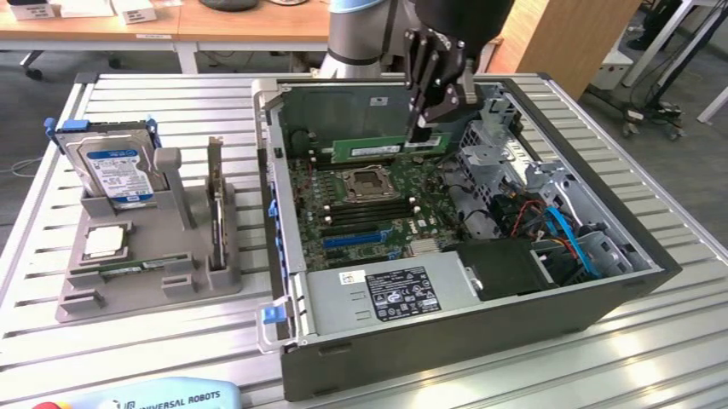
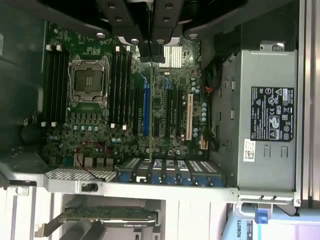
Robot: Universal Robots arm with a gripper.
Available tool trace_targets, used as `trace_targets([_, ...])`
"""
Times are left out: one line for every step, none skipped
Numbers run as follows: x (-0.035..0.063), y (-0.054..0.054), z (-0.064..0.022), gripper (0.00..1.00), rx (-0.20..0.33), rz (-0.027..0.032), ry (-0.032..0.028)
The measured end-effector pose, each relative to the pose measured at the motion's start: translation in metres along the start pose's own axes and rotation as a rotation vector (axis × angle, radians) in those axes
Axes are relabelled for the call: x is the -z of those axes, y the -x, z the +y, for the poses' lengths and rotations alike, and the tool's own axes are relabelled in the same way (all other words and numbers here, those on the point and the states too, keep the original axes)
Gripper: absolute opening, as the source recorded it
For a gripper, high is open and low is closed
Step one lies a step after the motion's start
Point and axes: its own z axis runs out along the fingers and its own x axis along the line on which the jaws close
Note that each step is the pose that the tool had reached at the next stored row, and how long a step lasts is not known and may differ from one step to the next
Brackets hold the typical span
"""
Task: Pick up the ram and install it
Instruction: 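Pick up the ram and move it above insertion slot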
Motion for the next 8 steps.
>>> trace_targets([0.0001,0.0,-0.003,0.11,0.0,0.0,0.0])
trace_targets([0.0002,0.0,-0.0059,0.11,0.0,0.0,0.0])
trace_targets([0.0003,0.0,-0.0088,0.11,0.0,0.0,0.0])
trace_targets([0.0004,0.0,-0.0118,0.11,0.0,0.0,0.0])
trace_targets([0.0005,0.0,-0.015,0.11,0.0,-0.0001,0.0])
trace_targets([0.0006,0.0,-0.0173,0.11,0.0,0.0,-0.0001])
trace_targets([0.0007,0.0,-0.0188,0.11,0.0,0.0,-0.0001])
trace_targets([0.0007,0.0,-0.0192,0.11,0.0,0.0,0.0])
